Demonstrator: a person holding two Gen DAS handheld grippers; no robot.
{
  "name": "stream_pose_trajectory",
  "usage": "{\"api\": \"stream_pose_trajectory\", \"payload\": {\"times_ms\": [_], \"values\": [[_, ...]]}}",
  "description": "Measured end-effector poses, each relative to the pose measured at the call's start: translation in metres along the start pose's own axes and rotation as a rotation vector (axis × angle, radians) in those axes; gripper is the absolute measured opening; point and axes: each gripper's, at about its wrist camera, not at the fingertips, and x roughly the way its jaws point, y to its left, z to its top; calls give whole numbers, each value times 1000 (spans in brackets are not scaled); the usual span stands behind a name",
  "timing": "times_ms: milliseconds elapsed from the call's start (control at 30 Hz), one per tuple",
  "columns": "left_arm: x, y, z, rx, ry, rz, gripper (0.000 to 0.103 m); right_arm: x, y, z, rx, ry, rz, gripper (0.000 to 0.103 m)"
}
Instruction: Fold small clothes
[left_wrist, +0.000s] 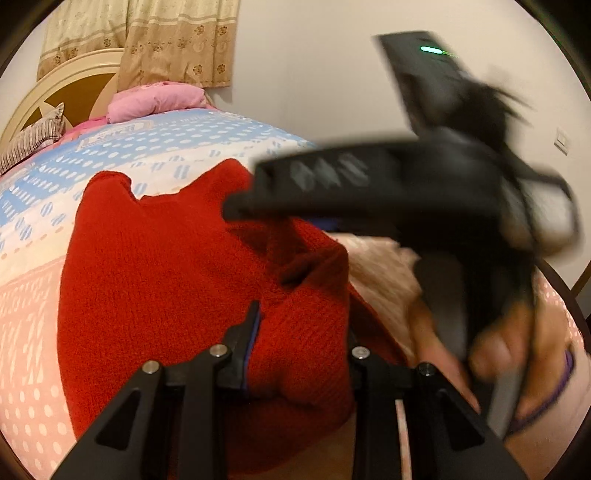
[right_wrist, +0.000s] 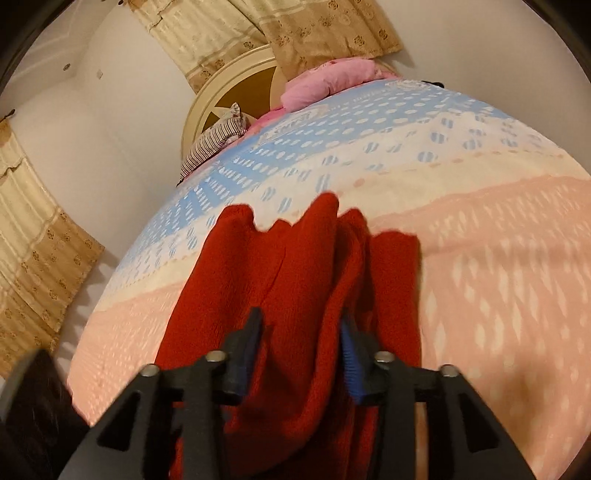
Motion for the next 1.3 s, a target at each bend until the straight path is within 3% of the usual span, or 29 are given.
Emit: {"api": "stream_pose_trajectory", "payload": {"times_ms": [100, 133, 167, 367, 500, 567, 633, 733, 867, 1033, 1167, 1300], "values": [[1, -1, 0, 3, 3, -6, 30, 19, -9, 21, 28, 28, 20, 47], [1, -1, 0, 4, 4, -12, 31, 27, -11, 28, 29, 41, 18, 41], [0, -3, 2, 12, 2, -12, 31, 29, -11, 32, 21, 39, -3, 12], [8, -24, 11, 94, 4, 2, 37, 11, -12, 39, -52, -53, -123, 10], [14, -33, 10, 119, 25, 37, 39, 22, -35, 31, -38, 9, -210, 10], [10, -32, 10, 116, 24, 30, 46, 30, -44, 27, -13, 29, -201, 10], [5, -31, 10, 113, 31, 8, 56, 29, -49, 31, 7, 36, -199, 17], [-12, -29, 7, 123, 46, -20, 72, 18, -49, 28, 6, 25, -263, 50], [-55, -12, -14, 135, -5, -27, 75, -32, -49, 9, 63, -78, -310, 51], [-84, 37, -38, -19, -12, -19, 78, -85, -36, -31, 40, -126, -371, 51], [-88, 76, -46, -144, 10, 55, 78, -107, -11, -55, 25, -146, -333, 51], [-88, 103, -43, -248, 24, 73, 78, -110, 37, -63, -70, -175, -247, 51]]}}
